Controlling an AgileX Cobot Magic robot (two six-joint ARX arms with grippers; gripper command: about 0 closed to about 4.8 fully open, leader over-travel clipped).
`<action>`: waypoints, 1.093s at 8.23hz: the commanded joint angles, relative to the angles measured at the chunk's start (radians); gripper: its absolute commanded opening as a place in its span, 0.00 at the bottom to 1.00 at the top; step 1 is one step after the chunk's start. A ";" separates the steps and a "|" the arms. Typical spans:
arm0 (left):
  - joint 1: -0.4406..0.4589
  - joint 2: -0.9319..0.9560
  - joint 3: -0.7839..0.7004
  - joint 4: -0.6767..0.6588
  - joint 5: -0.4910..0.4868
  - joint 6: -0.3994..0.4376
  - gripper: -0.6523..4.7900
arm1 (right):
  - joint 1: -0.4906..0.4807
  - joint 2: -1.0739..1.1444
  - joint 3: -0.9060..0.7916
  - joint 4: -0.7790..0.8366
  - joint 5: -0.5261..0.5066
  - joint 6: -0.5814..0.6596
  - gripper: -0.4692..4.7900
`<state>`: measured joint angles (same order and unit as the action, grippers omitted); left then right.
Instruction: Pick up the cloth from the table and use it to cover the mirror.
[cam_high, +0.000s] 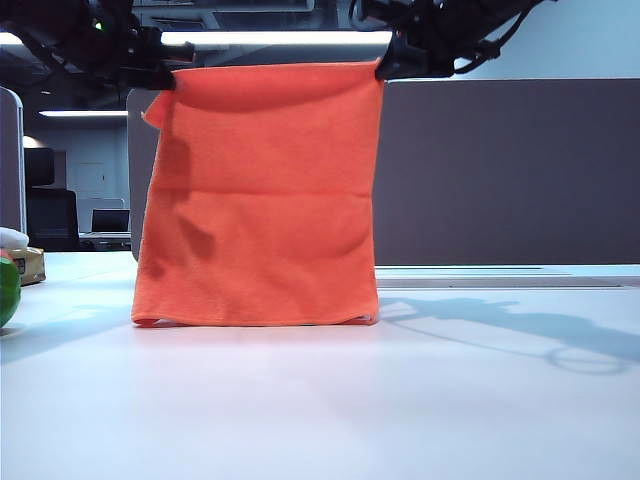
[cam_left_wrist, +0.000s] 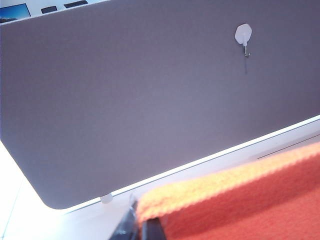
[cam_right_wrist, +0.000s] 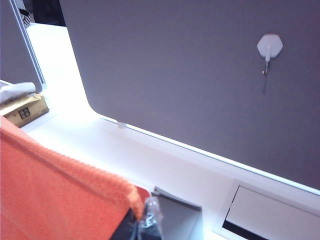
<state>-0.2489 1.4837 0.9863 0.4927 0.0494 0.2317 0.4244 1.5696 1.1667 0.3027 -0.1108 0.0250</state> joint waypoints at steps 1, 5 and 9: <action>0.003 0.021 0.024 0.002 0.000 -0.003 0.11 | -0.003 0.034 0.030 0.027 0.031 -0.016 0.08; 0.008 0.122 0.108 -0.044 -0.057 -0.003 0.11 | -0.019 0.159 0.097 0.129 0.076 -0.029 0.08; 0.008 0.127 0.108 -0.155 -0.084 -0.003 0.11 | -0.032 0.253 0.171 -0.066 0.138 -0.030 0.08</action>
<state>-0.2466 1.6127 1.0901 0.3454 -0.0010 0.2317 0.3996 1.8244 1.3346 0.2592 -0.0032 -0.0013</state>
